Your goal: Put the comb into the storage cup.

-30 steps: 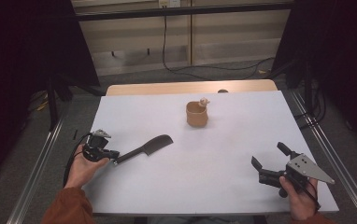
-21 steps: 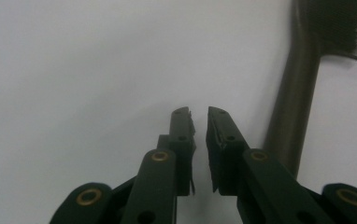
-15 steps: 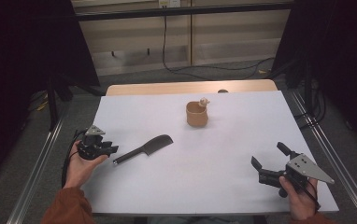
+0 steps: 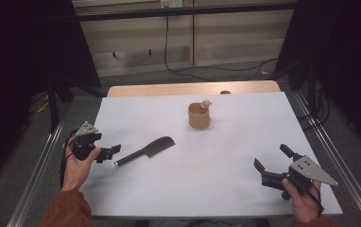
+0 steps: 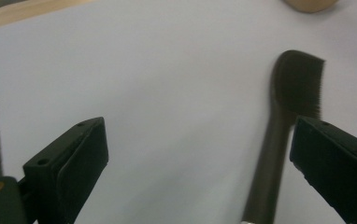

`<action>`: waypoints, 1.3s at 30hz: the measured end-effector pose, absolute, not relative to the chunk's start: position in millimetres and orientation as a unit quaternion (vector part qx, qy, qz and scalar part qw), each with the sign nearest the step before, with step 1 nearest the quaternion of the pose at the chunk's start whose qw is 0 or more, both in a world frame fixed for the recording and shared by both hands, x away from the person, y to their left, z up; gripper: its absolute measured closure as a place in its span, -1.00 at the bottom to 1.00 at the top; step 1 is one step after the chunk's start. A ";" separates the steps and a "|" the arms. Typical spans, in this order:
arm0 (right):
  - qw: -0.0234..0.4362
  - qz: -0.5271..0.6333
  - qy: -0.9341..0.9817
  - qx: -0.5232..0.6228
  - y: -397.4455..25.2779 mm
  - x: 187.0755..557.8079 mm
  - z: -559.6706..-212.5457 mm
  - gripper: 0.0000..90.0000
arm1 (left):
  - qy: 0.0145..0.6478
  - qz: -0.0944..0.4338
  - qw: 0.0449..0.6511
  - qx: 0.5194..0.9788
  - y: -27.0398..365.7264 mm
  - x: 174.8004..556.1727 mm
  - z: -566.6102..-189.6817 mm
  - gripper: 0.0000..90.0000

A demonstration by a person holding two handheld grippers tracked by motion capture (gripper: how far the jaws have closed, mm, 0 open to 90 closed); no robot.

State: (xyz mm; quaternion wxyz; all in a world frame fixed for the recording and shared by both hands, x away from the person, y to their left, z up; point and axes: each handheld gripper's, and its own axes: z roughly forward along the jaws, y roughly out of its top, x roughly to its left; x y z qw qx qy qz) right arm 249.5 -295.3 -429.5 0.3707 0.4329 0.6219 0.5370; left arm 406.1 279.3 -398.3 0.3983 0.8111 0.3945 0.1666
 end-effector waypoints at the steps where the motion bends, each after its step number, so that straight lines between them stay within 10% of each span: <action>1: 0.370 0.537 0.622 0.433 -295.2 249.5 -429.5 -1.00 | 0.390 0.160 0.401 0.814 278.3 406.1 -396.4 -0.91; 39: 0.370 0.535 0.626 0.430 -294.1 251.5 -430.2 -1.00 | 0.309 0.077 0.322 0.892 215.5 428.9 -404.1 -0.87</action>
